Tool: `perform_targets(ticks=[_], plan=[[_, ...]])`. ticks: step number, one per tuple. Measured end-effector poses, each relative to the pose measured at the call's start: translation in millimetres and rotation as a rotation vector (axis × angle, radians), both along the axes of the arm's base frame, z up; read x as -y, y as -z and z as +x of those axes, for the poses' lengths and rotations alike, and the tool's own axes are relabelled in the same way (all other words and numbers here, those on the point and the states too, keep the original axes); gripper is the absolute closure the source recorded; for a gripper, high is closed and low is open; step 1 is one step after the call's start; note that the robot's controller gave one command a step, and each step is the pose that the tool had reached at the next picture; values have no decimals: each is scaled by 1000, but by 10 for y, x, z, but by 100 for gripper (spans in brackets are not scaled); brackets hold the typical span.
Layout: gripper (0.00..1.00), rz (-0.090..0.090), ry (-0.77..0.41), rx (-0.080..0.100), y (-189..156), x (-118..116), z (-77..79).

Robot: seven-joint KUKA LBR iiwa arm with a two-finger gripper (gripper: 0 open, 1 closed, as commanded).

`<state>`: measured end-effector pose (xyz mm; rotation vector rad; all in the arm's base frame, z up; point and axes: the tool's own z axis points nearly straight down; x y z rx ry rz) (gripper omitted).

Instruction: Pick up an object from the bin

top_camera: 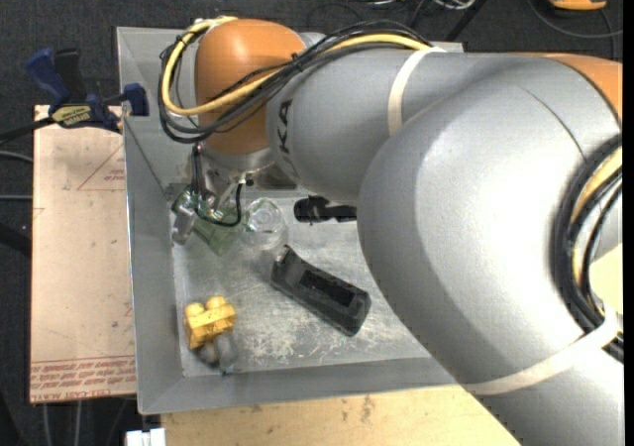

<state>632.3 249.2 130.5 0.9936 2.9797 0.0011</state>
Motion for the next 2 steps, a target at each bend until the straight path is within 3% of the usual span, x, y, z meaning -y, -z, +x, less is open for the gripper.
perform_targets(ticks=[2], plan=[[100, -1, -1, -3, -239, 2, -5]])
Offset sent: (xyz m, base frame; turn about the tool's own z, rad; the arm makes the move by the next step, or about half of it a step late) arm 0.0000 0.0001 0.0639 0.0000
